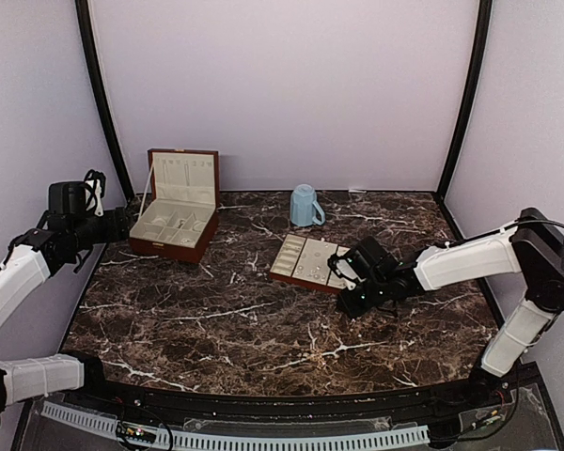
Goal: Organize the mixed jewelry
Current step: Pick up the ring from the center of the board.
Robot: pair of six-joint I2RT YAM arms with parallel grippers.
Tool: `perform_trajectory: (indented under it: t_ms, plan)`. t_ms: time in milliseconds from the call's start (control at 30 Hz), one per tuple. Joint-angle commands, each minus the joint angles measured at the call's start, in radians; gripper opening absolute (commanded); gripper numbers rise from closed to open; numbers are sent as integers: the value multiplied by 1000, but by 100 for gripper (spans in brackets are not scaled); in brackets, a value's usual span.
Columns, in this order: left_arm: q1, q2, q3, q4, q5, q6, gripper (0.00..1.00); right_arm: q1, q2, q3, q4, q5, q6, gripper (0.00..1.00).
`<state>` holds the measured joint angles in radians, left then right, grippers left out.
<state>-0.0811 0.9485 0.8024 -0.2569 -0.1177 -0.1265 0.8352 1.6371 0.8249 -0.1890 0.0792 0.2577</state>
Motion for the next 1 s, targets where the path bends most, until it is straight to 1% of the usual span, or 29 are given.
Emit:
perform_trajectory:
  t_ms: [0,567,967]
  plan:
    - [4,-1,-9,4,-8,7,77,10,21,29,11,7,-15,22]
    - [4,-1,-8,4,-4,7,77,13,75,49,22,13,-21,13]
    - [4,2,-8,5,4,5,77,13,86,57,18,37,8,0]
